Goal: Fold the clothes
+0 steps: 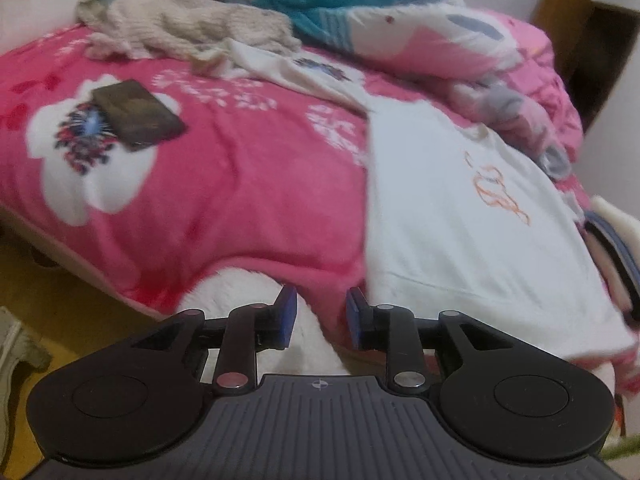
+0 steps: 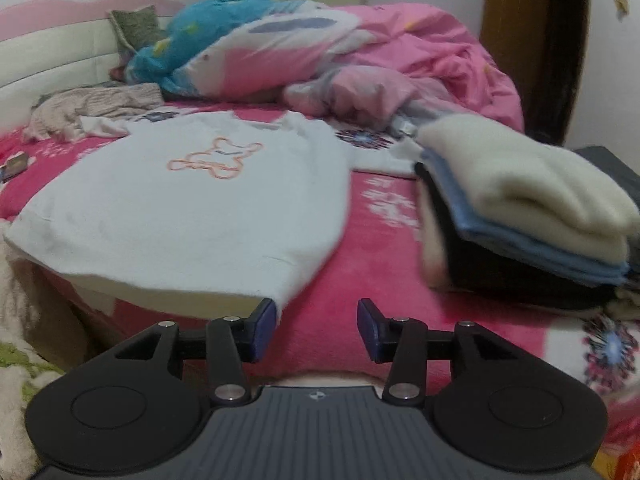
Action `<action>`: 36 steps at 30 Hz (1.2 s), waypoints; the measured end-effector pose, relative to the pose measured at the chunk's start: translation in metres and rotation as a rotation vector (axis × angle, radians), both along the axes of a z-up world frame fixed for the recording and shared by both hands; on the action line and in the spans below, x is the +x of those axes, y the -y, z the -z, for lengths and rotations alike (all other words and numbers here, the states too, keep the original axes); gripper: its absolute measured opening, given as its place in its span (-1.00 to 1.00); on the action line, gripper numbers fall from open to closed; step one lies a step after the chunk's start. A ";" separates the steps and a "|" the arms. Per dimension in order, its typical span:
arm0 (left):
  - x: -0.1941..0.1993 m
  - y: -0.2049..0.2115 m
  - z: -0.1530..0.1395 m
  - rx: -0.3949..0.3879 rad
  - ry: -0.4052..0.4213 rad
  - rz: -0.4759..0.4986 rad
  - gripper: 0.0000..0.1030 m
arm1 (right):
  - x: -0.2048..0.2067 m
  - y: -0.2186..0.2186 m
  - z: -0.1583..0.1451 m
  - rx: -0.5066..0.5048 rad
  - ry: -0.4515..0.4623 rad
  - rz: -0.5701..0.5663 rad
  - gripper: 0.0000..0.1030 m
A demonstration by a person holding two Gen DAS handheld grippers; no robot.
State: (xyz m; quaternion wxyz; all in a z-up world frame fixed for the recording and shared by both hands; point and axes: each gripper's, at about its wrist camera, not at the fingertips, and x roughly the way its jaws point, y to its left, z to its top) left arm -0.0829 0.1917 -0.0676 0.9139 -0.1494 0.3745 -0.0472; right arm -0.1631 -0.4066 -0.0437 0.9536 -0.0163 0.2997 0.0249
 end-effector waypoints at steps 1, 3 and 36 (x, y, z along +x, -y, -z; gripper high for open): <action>0.001 -0.001 -0.002 -0.004 0.012 -0.001 -0.48 | 0.001 0.004 -0.003 0.010 0.007 0.015 -0.08; 0.009 0.003 -0.005 -0.012 0.044 0.024 -0.48 | 0.004 0.012 -0.009 0.029 0.022 0.046 -0.08; 0.255 0.104 -0.021 -0.008 0.098 0.201 -0.38 | 0.306 -0.007 -0.014 0.344 -0.025 0.067 -0.04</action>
